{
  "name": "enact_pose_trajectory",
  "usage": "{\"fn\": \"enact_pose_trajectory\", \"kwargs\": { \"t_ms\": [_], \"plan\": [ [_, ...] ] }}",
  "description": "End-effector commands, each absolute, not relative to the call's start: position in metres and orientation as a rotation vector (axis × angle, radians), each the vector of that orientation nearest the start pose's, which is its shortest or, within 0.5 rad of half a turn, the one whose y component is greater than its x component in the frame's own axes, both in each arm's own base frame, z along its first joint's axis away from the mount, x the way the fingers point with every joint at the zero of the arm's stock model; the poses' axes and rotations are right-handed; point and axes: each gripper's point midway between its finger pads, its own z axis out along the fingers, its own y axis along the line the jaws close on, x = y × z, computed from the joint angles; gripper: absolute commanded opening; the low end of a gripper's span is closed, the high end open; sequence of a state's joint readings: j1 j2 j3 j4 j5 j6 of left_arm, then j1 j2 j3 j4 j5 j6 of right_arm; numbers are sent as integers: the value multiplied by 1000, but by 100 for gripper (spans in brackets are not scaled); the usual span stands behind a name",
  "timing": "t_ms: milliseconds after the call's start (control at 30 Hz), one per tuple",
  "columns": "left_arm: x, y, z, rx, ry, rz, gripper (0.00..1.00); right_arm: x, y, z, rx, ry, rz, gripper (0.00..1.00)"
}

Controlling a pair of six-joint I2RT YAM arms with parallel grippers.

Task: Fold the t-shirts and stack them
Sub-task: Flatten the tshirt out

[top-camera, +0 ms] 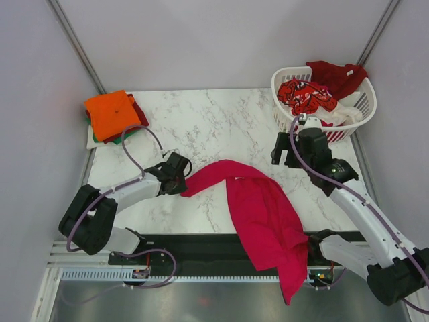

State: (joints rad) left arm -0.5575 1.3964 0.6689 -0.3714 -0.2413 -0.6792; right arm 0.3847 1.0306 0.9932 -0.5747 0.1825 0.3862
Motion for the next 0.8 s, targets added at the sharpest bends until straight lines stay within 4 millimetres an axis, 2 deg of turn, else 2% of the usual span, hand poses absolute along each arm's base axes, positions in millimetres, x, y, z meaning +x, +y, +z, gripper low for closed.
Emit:
{"fn": "enact_pose_trajectory", "kwargs": {
  "t_ms": [0,67,100,133,200,233,267,300,333,367,400,433,467,500,533,567,700,767],
  "plan": [
    [270,-151,25,-258,2543,-180,4,261,119,194,114,2257,356,98],
    [275,-153,30,-237,2528,-180,2,244,134,181,137,2298,429,97],
    [282,-154,37,-236,2505,-186,2,229,146,168,96,2332,466,97],
    [286,-152,42,-232,2485,-175,2,221,155,163,125,2348,508,95],
    [298,-140,56,-299,2445,-199,2,207,165,148,114,2380,511,94],
    [304,-133,65,-332,2425,-220,2,193,179,143,48,2399,531,94],
    [312,-112,69,-421,2414,-231,2,188,185,140,54,2406,534,94],
    [315,-101,75,-462,2397,-237,2,182,189,131,30,2430,512,94],
    [320,-90,91,-494,2348,-248,2,175,196,128,-18,2433,500,94],
    [325,-69,99,-559,2312,-211,2,171,200,125,-35,2439,492,94],
    [323,-58,106,-584,2296,-188,2,169,204,124,-43,2444,490,93],
    [324,-49,123,-621,2245,-176,2,164,210,119,-82,2457,474,93],
    [322,-32,131,-684,2201,-120,2,164,210,118,-86,2449,452,93],
    [316,-25,136,-720,2186,-104,2,163,215,116,-104,2454,436,93],
    [313,-18,154,-765,2113,-122,2,164,214,115,-107,2456,413,94],
    [310,-11,159,-790,2084,-118,2,169,209,114,-92,2443,364,94],
    [302,3,189,-787,2006,-111,2,181,194,115,-79,2410,216,96],
    [298,11,193,-770,2025,-75,2,185,186,116,-83,2394,156,96]
  ]
}}
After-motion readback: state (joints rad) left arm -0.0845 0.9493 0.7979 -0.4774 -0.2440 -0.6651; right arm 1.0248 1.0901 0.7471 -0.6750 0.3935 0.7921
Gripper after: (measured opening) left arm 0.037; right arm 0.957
